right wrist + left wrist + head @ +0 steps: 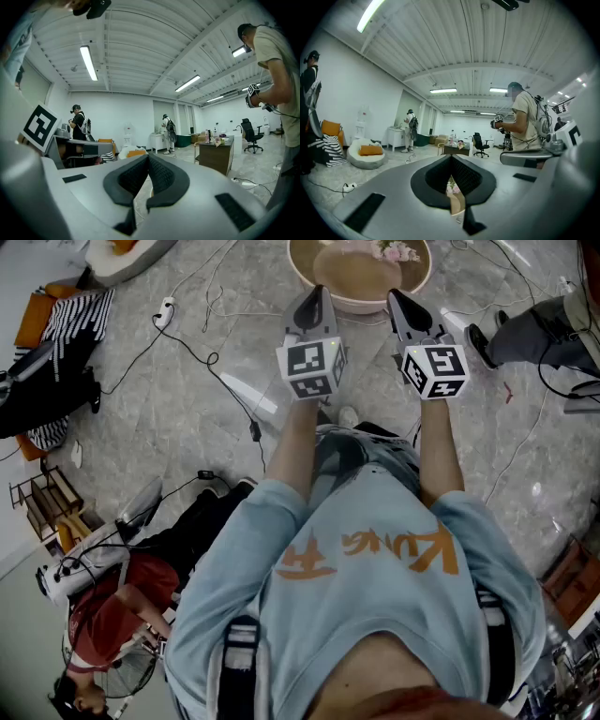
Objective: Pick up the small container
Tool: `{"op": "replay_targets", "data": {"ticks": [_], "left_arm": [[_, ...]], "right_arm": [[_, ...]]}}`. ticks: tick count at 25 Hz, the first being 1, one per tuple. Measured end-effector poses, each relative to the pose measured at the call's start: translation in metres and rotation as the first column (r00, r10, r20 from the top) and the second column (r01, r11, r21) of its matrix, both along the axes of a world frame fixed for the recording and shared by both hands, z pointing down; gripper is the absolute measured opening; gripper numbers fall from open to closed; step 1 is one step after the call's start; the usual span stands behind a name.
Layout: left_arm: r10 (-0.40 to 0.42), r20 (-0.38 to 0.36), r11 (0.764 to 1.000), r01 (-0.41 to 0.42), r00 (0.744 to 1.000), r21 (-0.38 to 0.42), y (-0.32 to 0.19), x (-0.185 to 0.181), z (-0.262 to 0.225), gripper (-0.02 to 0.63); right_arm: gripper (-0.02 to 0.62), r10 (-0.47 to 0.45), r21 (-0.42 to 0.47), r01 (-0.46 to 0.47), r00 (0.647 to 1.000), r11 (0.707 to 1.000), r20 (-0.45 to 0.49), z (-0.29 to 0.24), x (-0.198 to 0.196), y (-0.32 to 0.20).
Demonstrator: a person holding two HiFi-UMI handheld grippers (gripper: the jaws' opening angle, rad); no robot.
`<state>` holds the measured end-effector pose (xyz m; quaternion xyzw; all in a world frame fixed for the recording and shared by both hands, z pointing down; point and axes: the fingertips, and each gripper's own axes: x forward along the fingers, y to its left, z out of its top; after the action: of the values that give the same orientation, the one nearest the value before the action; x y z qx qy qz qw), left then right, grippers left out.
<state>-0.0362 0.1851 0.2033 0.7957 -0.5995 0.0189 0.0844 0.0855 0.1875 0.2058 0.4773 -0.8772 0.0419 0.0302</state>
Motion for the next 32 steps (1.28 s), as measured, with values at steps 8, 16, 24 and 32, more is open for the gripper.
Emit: {"op": "replay_targets", "data": {"ticks": [8, 16, 24, 32], "left_arm": [[-0.014, -0.001, 1.0, 0.014, 1.0, -0.006, -0.034, -0.027, -0.012, 0.023], [-0.042, 0.022, 0.999, 0.041, 0.999, 0.026, 0.005, -0.013, -0.008, 0.024], [-0.081, 0.019, 0.996, 0.08, 0.997, 0.047, 0.003, -0.033, -0.024, 0.023], [-0.114, 0.029, 0.993, 0.113, 0.993, 0.023, -0.003, -0.055, -0.014, 0.023]], "right_arm": [[0.012, -0.02, -0.016, 0.019, 1.0, 1.0, -0.015, -0.01, -0.027, -0.035], [0.012, 0.007, -0.006, -0.007, 0.998, 1.0, 0.06, -0.004, -0.001, -0.012], [0.012, -0.024, 0.029, 0.022, 0.997, 0.999, 0.071, -0.029, -0.018, -0.025], [0.012, -0.162, -0.011, 0.162, 0.987, 0.987, 0.022, -0.015, -0.054, -0.028]]}}
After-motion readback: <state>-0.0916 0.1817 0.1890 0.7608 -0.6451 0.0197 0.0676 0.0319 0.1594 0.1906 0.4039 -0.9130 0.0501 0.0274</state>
